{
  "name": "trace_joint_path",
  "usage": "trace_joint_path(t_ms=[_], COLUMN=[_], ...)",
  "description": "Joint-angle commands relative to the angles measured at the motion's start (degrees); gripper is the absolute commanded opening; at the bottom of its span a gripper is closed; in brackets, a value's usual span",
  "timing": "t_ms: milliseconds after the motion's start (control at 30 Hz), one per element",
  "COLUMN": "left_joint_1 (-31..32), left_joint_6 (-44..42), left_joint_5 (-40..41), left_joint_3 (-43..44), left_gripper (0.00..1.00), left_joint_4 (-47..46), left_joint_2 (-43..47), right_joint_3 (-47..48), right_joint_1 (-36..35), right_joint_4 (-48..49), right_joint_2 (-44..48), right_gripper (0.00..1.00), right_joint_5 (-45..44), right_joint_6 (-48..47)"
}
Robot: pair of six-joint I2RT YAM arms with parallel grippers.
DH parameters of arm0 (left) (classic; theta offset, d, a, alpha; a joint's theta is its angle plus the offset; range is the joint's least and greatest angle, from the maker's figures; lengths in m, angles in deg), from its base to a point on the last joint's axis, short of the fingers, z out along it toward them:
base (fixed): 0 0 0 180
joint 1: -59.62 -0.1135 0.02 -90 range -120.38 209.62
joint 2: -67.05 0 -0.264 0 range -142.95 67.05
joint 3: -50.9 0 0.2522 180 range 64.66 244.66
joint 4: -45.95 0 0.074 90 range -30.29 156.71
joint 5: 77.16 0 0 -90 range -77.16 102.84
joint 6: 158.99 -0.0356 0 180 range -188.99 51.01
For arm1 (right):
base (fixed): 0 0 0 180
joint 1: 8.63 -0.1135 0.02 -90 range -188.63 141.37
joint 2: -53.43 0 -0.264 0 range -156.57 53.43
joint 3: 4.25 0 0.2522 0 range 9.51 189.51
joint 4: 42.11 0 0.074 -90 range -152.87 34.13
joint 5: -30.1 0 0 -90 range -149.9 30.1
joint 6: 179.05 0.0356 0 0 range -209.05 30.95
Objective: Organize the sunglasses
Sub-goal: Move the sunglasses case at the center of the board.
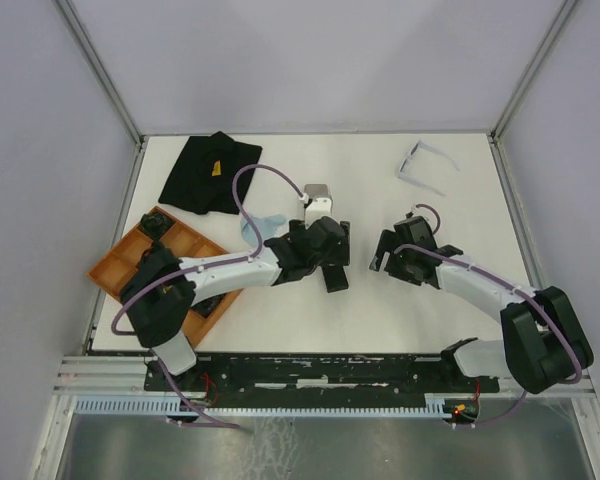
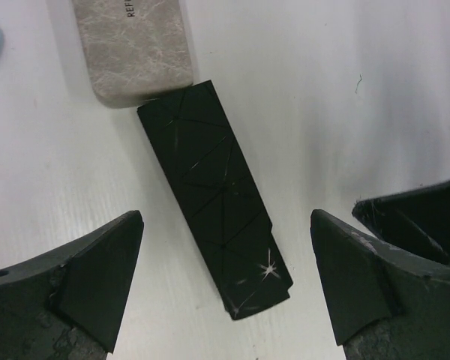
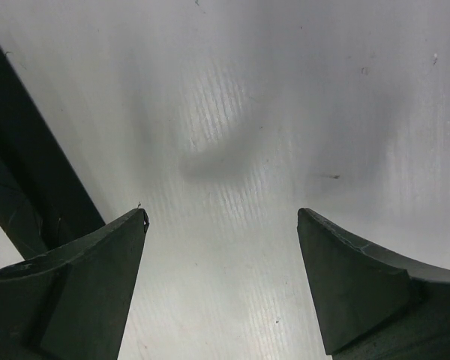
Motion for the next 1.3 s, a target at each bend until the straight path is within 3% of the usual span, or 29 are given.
trace_joint_path(t_ms=[0,467,867,1267], left_joint_1=[0.35,0.37,-0.59,-2.29], left_joint_6=[5.86,7.44,7.49,6.61], left_joint_5=[4.78,8.58,7.93,3.39], left_joint_3=[8.28,16.02,14.04,5.28], left_gripper=[0.99,0.98,0.69,0.59], left_joint_4=[3.81,9.85,7.82,-0.52], left_joint_2=[-6.73,-17.13,-17.36,-9.98], right_joint_3=[-1.98,-2.17,-1.46,-0.75], right_joint_1=[0.35,0.67,0.72,0.75], right_joint_4=[4.44,4.67,4.69,6.18], right_joint_2=[2.72,3.38,2.38,1.82], right_gripper=[0.9,0.9,0.9,0.9], right_joint_5=[1.55,3.87,4.53,6.11], right_joint_6=[1.66,-0.04,-0.27,-0.33])
